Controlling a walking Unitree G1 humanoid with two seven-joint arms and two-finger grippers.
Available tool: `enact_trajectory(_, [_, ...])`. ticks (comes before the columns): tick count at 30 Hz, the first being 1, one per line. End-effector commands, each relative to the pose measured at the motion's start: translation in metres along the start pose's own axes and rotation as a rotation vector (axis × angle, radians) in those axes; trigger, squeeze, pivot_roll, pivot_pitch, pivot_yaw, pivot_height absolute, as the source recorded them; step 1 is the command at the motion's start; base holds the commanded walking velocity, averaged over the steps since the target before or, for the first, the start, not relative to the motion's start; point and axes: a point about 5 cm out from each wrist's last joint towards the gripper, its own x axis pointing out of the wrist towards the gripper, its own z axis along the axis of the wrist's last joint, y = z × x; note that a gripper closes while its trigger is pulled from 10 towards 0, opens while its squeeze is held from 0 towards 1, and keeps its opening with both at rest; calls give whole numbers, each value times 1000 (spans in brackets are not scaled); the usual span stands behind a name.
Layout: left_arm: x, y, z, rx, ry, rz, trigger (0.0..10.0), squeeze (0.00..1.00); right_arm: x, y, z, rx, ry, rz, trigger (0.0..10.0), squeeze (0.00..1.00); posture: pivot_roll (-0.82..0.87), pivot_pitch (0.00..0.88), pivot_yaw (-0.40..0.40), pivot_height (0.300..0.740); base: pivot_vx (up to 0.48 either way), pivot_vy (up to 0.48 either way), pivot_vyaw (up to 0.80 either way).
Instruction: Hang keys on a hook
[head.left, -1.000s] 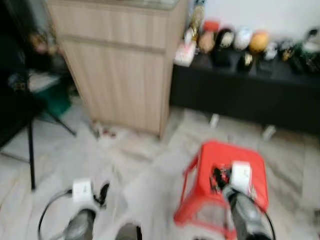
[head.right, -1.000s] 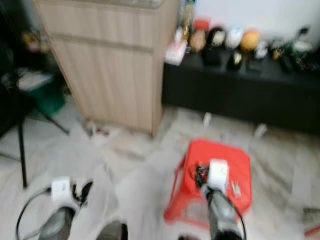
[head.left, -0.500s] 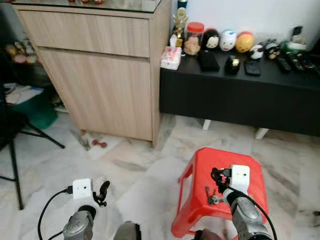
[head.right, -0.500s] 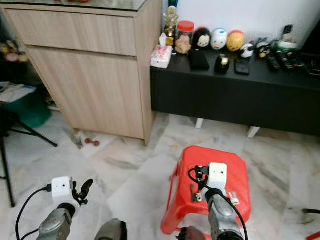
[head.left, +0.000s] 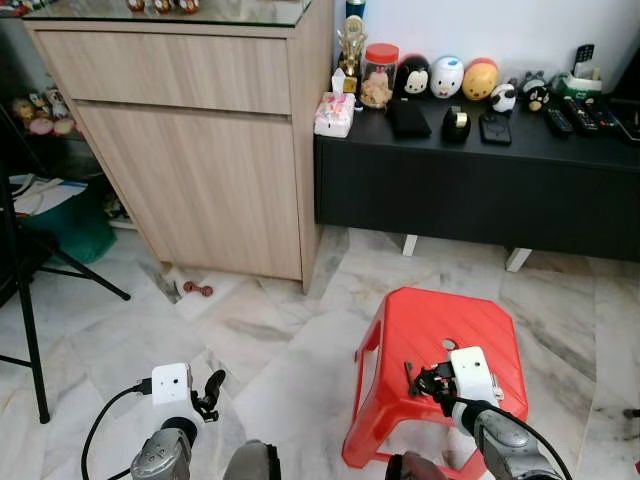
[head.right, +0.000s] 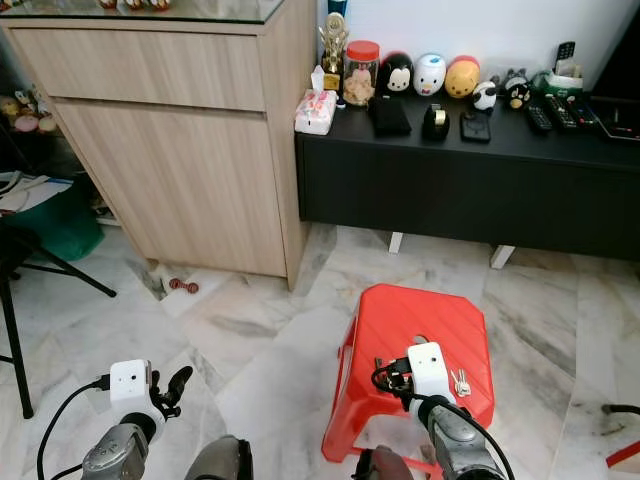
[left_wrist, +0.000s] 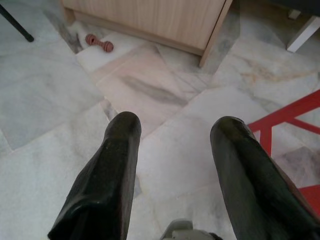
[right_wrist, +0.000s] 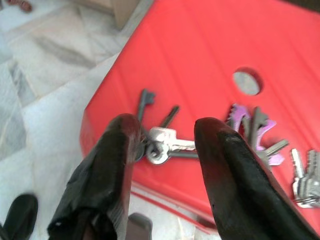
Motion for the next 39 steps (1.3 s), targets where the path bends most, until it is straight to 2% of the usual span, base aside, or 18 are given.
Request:
enact_trajectory(1, [-4, 10, -7, -7, 48, 17, 10000, 0, -2, -4, -4, -18, 26, -2, 10000, 1000, 108, 119, -15, 642, 0, 0, 0])
enact_trajectory(3, [-6, 13, -9, -6, 57, 20, 10000, 0, -2, -7, -3, -14, 29, -36, 10000, 1000, 110, 122, -12, 642, 0, 0, 0])
enact_trajectory(4, [-7, 16, -11, -6, 65, 22, 10000, 0, -2, -8, -3, -12, 38, -54, 10000, 478, 112, 126, -10, 642, 0, 0, 0])
enact_trajectory(5, [-8, 17, -11, -6, 68, 22, 10000, 0, -2, -9, -3, -14, 42, -55, 10000, 478, 112, 126, -10, 642, 0, 0, 0])
enact_trajectory(6, [-10, 19, -13, -4, 74, 24, 10000, 0, -1, -9, -3, -19, 40, -52, 10000, 0, 117, 132, -7, 642, 0, 0, 0])
enact_trajectory(10, [-16, 28, -19, 4, 108, 33, 10000, 0, 0, -11, 2, -13, 42, -59, 10000, 0, 125, 146, -1, 642, 0, 0, 0])
enact_trajectory(14, [-18, 31, -21, 8, 115, 33, 10000, 0, 1, -10, 3, -15, 43, -61, 10000, 0, 130, 153, 2, 642, 0, 0, 0])
enact_trajectory(23, [-27, 41, -28, 27, 132, 42, 10000, 0, 5, -3, 10, -22, 22, -29, 10000, 0, 163, 192, 9, 642, 0, 0, 0])
enact_trajectory(35, [-29, 40, -30, 22, 120, 47, 10000, 0, 9, -2, 22, -39, -9, -17, 10000, 0, 177, 211, 0, 642, 0, 0, 0])
enact_trajectory(39, [-23, 34, -24, 24, 93, 37, 10000, 0, 9, 0, 21, -53, 2, -3, 10000, 0, 180, 219, -5, 642, 0, 0, 0])
